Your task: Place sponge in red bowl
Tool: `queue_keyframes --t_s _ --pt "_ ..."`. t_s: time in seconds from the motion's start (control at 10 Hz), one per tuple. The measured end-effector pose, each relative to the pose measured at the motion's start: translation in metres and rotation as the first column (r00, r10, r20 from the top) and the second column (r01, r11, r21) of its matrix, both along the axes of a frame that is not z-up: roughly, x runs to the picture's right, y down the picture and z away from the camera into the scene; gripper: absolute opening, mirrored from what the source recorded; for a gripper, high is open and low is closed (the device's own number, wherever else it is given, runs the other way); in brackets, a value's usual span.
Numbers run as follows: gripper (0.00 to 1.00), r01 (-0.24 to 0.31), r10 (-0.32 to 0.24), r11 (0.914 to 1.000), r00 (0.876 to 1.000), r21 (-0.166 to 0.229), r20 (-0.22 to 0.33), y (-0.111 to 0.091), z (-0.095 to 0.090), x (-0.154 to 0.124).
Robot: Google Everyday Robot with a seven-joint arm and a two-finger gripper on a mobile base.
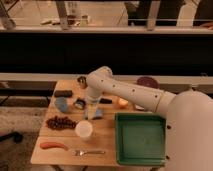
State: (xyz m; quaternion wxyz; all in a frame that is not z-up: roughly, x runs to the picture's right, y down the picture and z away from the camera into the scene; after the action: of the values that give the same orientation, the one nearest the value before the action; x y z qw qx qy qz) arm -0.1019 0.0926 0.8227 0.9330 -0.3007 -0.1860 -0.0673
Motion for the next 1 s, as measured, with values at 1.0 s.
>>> queue_keyframes --t_s 1.0 --pt "0.80 -0.028 0.026 0.9992 0.997 -0.029 -0.079 -0.001 0.036 0.020"
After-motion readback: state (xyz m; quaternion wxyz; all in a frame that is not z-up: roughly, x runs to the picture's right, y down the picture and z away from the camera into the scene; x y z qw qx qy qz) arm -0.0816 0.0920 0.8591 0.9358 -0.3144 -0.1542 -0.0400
